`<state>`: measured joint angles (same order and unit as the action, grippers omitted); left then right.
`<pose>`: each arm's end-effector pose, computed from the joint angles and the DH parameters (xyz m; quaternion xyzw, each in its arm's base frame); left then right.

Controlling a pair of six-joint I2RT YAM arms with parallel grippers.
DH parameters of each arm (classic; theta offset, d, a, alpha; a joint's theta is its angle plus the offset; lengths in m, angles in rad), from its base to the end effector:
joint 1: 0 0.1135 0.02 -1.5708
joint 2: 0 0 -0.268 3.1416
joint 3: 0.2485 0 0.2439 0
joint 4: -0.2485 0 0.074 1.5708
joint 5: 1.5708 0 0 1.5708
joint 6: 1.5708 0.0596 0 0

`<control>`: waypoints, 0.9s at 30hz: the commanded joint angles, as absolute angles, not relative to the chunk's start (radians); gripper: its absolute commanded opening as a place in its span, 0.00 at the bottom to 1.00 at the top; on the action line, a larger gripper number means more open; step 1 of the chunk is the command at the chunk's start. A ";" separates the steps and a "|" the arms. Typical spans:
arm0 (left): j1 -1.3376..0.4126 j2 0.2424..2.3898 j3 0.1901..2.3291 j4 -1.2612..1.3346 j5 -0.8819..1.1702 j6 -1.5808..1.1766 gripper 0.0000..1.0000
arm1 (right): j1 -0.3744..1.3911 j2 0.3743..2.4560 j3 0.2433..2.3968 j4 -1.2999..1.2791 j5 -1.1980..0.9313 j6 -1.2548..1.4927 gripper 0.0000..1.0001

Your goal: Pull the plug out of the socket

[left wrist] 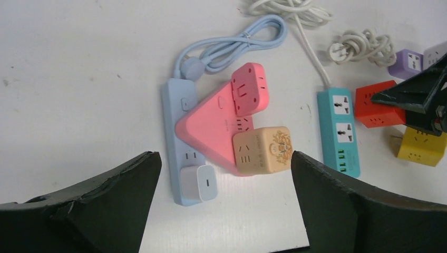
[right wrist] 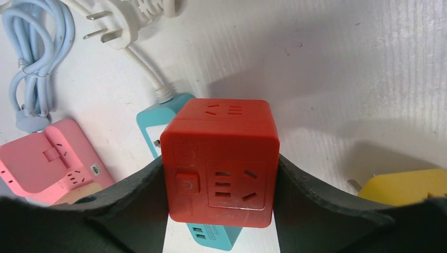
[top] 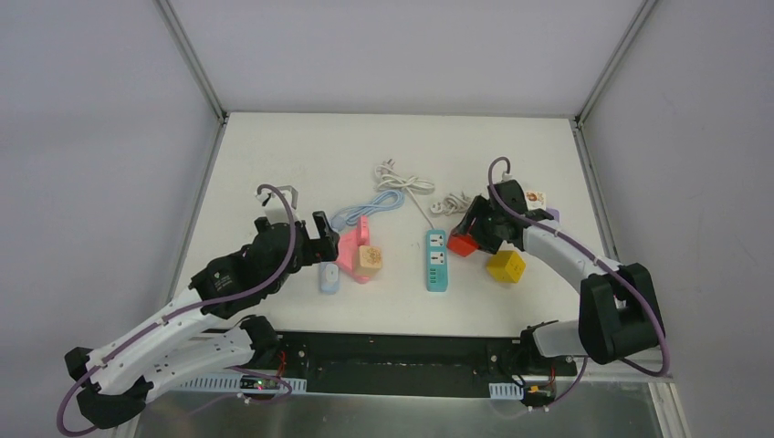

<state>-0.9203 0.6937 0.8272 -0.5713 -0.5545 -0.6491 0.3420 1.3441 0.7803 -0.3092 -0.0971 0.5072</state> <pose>0.1177 -0.1029 0.3229 -0.0358 0.8240 -0.2013 0.5285 0.2593 0.0984 0.1969 0.0609 0.9368 0.1822 0.2924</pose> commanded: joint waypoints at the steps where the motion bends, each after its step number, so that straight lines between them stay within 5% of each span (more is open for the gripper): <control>1: -0.899 0.685 0.811 -0.612 -0.640 -0.649 0.99 | 0.326 1.380 0.792 -0.218 -0.142 0.489 0.51; 5: -0.868 0.716 0.821 -0.621 -0.608 -0.660 1.00 | 0.325 1.379 0.798 -0.217 -0.123 0.491 0.76; 9: -0.792 0.750 0.813 -0.622 -0.511 -0.686 1.00 | 0.324 1.358 0.807 -0.236 -0.093 0.477 0.90; 20: -0.578 0.788 0.766 -0.636 -0.267 -0.735 1.00 | 0.325 1.210 0.816 -0.341 0.094 0.457 0.93; 27: -0.497 0.838 0.749 -0.593 -0.085 -0.744 1.00 | 0.325 1.098 0.800 -0.298 0.018 0.428 0.93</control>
